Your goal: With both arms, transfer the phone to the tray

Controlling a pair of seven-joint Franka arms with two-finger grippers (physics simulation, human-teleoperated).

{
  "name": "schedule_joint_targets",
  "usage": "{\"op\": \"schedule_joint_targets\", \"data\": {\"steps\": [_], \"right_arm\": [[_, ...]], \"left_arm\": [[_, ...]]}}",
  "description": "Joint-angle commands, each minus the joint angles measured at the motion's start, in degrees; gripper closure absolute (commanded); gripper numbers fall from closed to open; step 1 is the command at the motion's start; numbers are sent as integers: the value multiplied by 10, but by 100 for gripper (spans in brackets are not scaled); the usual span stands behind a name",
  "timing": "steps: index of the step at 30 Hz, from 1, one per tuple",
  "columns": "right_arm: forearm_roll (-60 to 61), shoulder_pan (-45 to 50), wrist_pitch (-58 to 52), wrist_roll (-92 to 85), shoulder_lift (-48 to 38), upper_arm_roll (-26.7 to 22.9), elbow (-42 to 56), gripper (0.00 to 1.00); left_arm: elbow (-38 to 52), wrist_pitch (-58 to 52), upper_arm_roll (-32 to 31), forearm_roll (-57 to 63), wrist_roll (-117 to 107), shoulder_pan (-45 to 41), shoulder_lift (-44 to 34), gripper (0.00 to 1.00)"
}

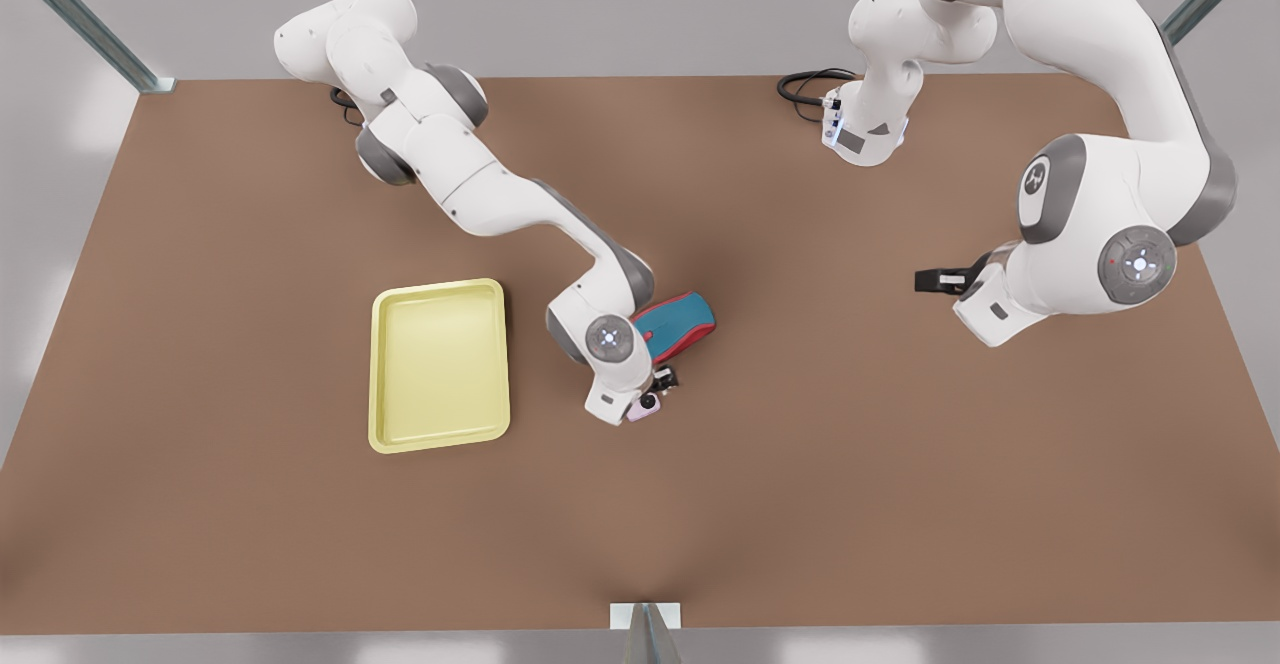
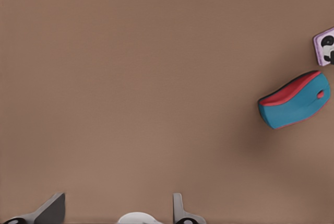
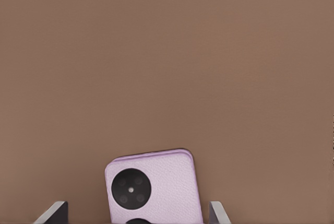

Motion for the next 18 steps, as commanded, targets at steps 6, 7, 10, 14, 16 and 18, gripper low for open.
{"op": "schedule_joint_targets", "data": {"steps": [6,7,10,14,16,18], "right_arm": [[-28,18,9,-228,12,-4,5,0],[-28,19,9,-229,12,-5,5,0],[-28,19,6,-230,12,-4,9,0],[-30,20,9,-222,22,-14,9,0],[-27,20,9,-217,23,-14,9,0],[-26,20,9,-211,23,-12,9,0]], "left_arm": [[1,-3,0,0,-44,0,-1,0],[0,-4,0,0,-44,0,0,0],[0,-4,0,0,-44,0,0,0],[0,-4,0,0,-44,0,0,0],[0,-4,0,0,-44,0,0,0],[0,-4,0,0,-44,0,0,0]]}}
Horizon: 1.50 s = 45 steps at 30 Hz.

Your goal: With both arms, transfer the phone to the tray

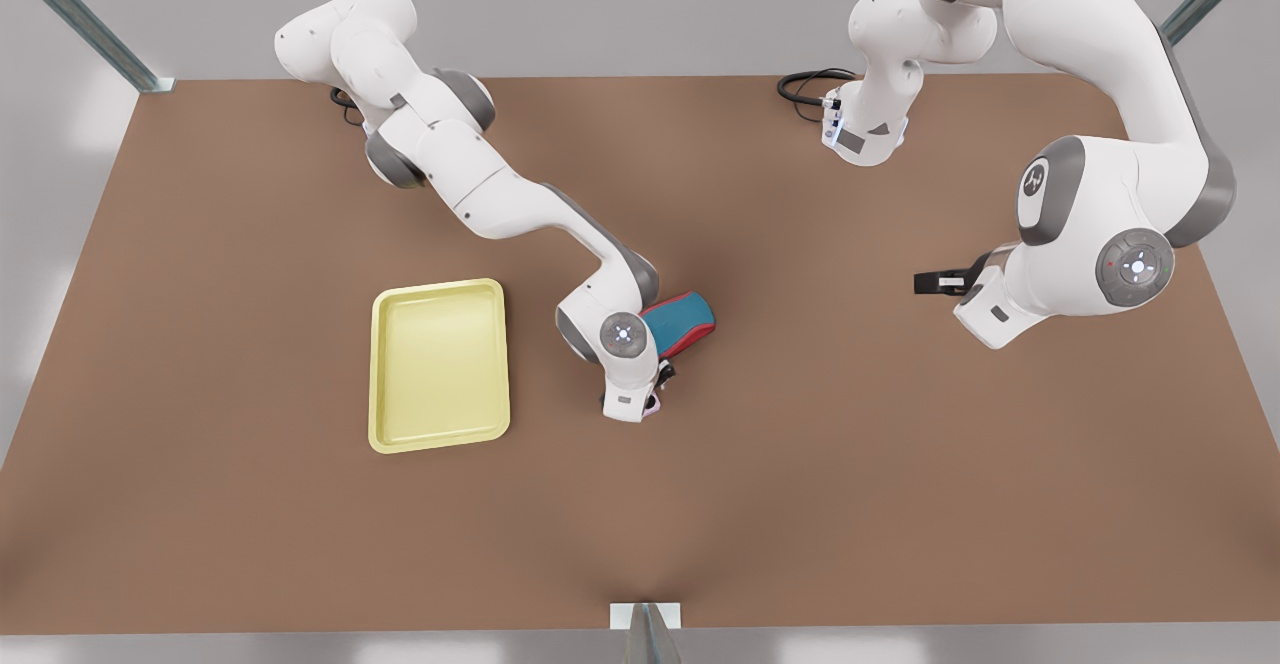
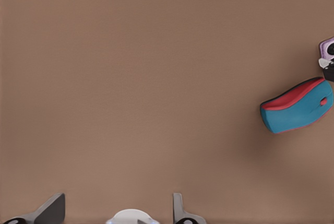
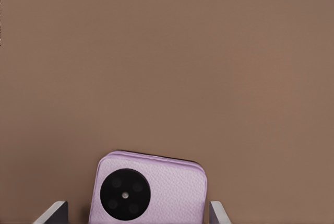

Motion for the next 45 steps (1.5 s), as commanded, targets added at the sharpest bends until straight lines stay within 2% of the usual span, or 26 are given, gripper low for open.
{"op": "schedule_joint_targets", "data": {"steps": [1,19,27,28,29,31,37,39,41,42,43,45], "right_arm": [[2,0,1,-72,-1,1,1,0],[4,-1,-59,-14,-3,2,0,0],[4,-1,-40,-2,3,2,0,0],[4,0,-40,4,3,2,0,11],[4,0,-40,4,3,2,0,11],[4,-1,-40,4,2,2,0,19],[4,-1,-41,4,-1,2,2,21],[4,-4,-53,15,-21,1,1,21],[4,-22,-55,15,-40,1,-2,26],[3,-43,-98,10,-64,2,-5,26],[3,-75,-85,8,-118,3,-80,26],[11,-159,-69,-17,-213,37,-205,27]], "left_arm": [[0,-1,0,0,-16,0,-1,0],[-3,-1,0,0,-15,2,1,0],[-4,-1,0,0,-13,4,1,0],[-4,-1,0,0,-12,4,2,0],[-4,0,0,0,-11,4,2,0],[-4,-1,0,0,-10,4,2,0],[-4,-1,0,0,-8,5,2,0],[-4,-1,0,1,-8,4,3,0],[-4,-1,0,1,-8,5,4,0],[-4,-1,0,1,-8,5,5,0],[-4,-1,0,1,-8,5,5,0],[-4,-1,0,1,-7,5,5,0]]}}
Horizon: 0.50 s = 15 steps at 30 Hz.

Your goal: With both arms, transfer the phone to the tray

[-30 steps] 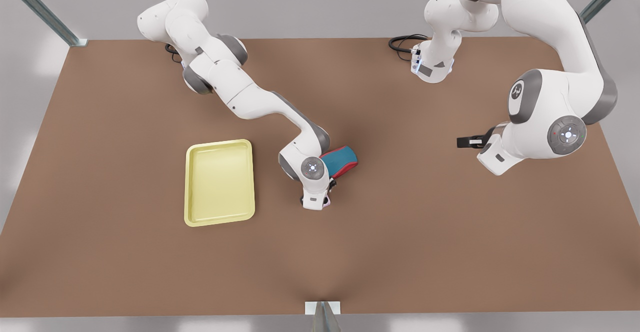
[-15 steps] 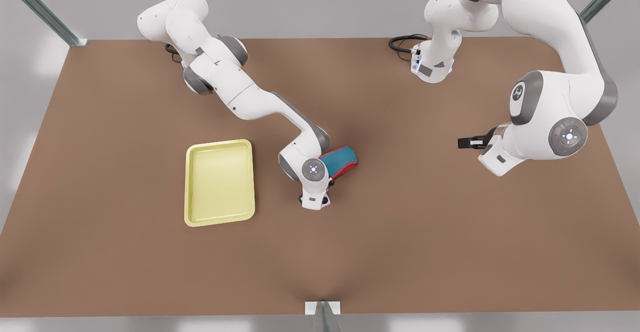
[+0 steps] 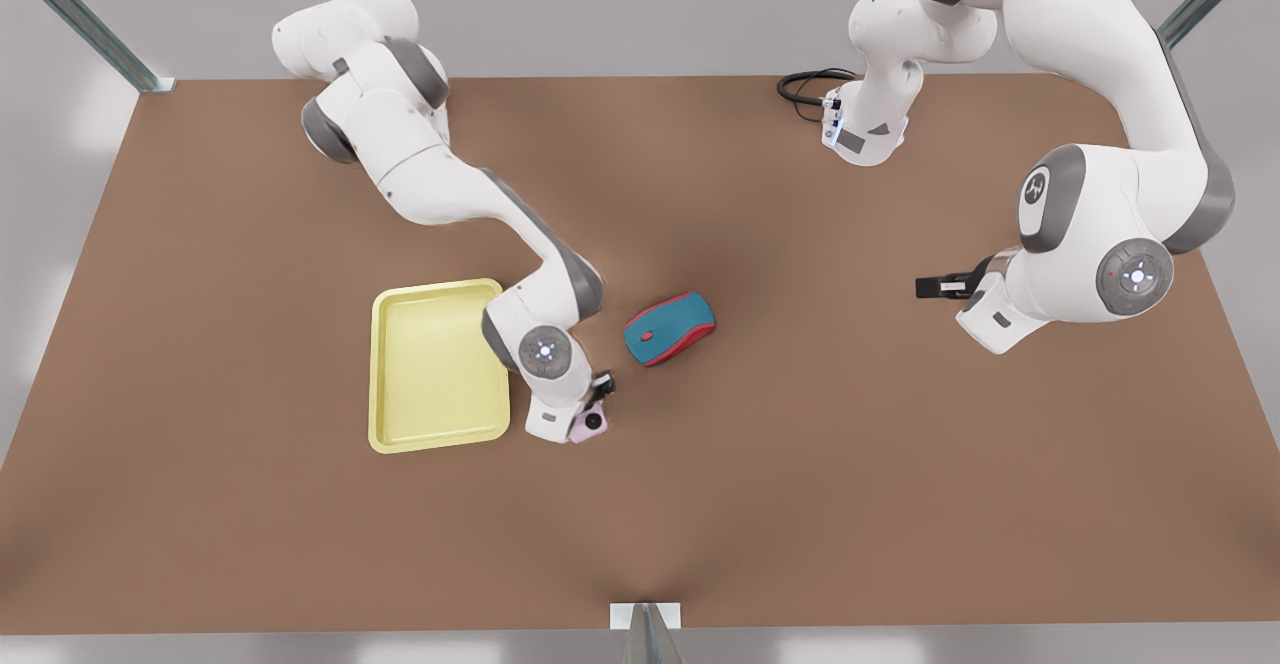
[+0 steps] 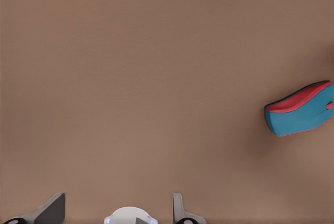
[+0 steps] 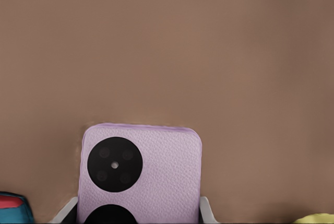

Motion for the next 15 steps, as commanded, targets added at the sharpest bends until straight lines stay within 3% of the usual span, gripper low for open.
{"op": "schedule_joint_targets", "data": {"steps": [1,2,6,8,10,11,15], "right_arm": [[0,-44,53,-9,-87,10,-133,28],[0,-54,106,-9,-157,10,-250,28],[-3,-119,267,-14,-314,4,-532,28],[-6,-177,277,-69,-318,4,-539,28],[-6,-184,293,-77,-299,4,-556,21],[-6,-185,295,-77,-287,4,-551,0],[-4,-186,277,-67,-261,4,-535,0]], "left_arm": [[0,0,0,0,2,0,-1,0],[-1,0,0,0,2,0,-1,0],[0,0,0,0,2,0,3,0],[0,0,0,0,2,0,3,0],[0,0,0,1,2,-1,3,0],[0,0,0,1,2,-1,3,0],[1,2,0,7,2,-1,4,0]]}}
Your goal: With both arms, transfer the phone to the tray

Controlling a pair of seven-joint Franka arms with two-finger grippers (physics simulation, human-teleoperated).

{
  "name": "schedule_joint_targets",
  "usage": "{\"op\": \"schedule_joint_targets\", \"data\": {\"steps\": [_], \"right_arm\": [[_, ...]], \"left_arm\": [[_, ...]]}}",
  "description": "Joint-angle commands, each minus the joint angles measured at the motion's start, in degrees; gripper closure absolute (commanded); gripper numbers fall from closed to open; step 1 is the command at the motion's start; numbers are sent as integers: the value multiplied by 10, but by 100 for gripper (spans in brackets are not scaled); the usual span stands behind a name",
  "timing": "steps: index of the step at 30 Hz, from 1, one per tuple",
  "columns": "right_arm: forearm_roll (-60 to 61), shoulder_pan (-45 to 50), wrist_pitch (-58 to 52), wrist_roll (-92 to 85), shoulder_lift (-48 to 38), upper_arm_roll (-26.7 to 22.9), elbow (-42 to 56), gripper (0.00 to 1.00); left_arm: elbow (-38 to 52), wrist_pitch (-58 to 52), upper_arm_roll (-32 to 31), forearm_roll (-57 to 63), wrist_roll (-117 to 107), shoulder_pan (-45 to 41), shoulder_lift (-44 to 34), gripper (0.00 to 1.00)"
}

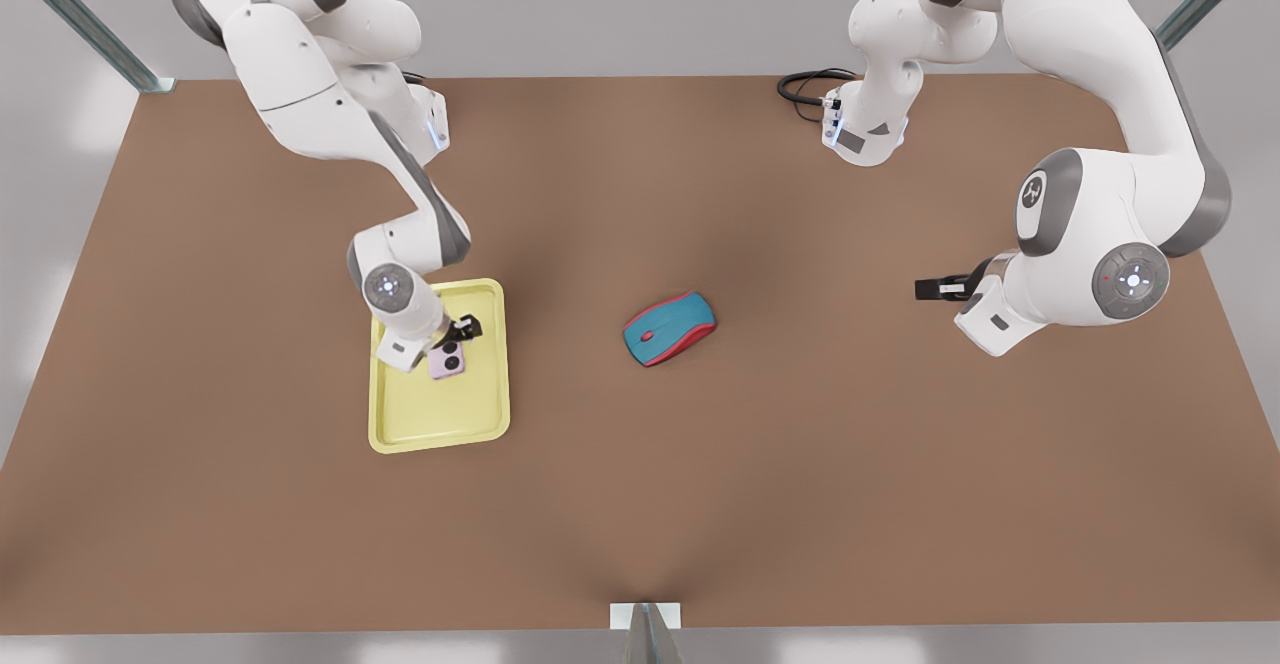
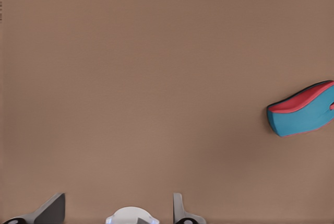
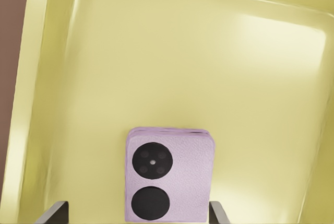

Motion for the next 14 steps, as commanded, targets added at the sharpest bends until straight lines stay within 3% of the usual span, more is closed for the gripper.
{"op": "schedule_joint_targets", "data": {"steps": [1,3,4,6,7,9,14], "right_arm": [[3,-4,-34,-34,-10,0,36,0],[1,-18,-269,-43,-33,-1,215,0],[4,-43,-448,-38,-39,-1,381,0],[41,-96,-555,-38,-98,-1,440,0],[46,-107,-569,-45,-135,-7,409,0],[65,14,-582,-49,-120,-149,420,0],[84,-2,-555,-114,-120,-145,394,0]], "left_arm": [[0,1,0,3,0,1,0,0],[4,0,0,0,-8,0,1,0],[7,0,0,0,-8,0,1,0],[9,0,2,2,-8,1,-1,0],[12,-1,1,7,-7,0,-1,0],[12,-2,-4,32,-3,0,1,0],[12,-7,-5,27,-2,0,-3,0]]}}
